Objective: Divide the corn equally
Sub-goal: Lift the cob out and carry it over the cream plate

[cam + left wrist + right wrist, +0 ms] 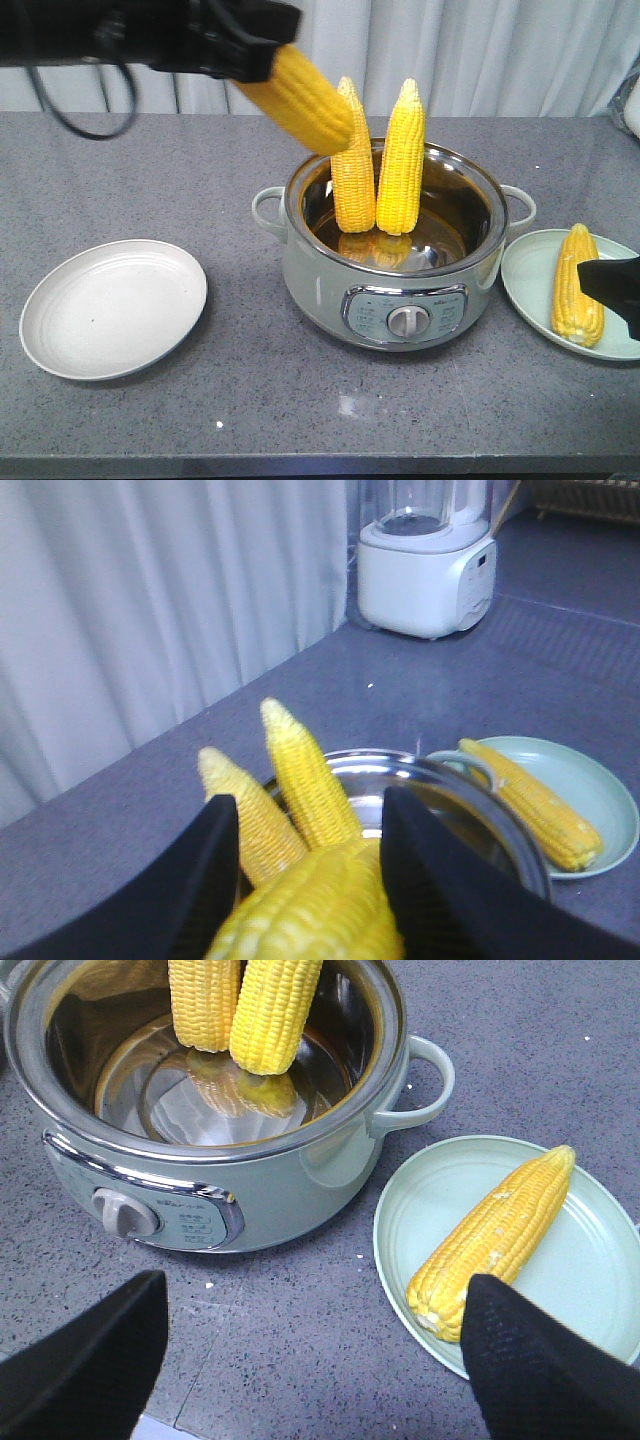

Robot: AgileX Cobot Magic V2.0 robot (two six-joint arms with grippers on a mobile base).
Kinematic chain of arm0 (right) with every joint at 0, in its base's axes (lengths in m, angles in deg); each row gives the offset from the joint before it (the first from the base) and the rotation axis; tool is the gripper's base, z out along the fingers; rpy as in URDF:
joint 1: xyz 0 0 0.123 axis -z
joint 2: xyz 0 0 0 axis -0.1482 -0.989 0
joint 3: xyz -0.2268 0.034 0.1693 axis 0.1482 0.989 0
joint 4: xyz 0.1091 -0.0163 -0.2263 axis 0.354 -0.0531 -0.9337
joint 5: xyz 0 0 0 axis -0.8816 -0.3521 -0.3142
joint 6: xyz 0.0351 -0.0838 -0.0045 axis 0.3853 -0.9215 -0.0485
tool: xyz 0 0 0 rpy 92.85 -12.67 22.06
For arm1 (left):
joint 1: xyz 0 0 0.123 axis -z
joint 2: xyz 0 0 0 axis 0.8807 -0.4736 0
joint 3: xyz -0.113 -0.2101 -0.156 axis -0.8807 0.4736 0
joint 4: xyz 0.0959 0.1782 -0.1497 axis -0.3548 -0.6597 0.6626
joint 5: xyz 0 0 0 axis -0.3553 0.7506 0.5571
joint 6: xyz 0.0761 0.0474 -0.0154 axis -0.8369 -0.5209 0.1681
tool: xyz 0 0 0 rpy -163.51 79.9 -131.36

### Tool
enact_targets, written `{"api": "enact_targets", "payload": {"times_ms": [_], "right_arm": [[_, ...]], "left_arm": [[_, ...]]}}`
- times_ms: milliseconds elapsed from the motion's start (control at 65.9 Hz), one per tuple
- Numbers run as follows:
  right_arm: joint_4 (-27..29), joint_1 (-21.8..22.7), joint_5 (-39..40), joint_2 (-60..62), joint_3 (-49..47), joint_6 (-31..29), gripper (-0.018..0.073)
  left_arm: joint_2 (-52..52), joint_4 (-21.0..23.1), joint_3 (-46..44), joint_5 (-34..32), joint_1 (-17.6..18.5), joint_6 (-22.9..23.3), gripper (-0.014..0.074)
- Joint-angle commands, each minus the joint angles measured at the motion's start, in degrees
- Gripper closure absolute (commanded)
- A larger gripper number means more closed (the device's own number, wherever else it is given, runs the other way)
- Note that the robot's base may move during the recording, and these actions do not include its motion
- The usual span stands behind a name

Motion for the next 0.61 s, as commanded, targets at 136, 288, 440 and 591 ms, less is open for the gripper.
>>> {"api": "enact_targets", "payload": {"times_ms": [136,288,440,591], "right_arm": [[0.3,0.0,3.2,0.4,-1.4,-0.6,-0.0021],[0.3,0.0,3.2,0.4,-1.4,-0.6,-0.0021],[0.3,0.0,3.2,0.4,-1.4,-0.6,-0.0021],[0.3,0.0,3.2,0.4,-1.4,-0.6,-0.0021]], "left_arm": [[6.0,-18.0,-1.8,12.2,-5.8,16.6,0.0375],[5.5,-31.7,-1.8,23.5,-7.9,26.5,0.0372],[4.8,-37.7,-1.8,29.9,-9.5,29.9,0.0367],[3.6,-38.5,-1.7,33.5,-11.2,29.9,0.036]]}}
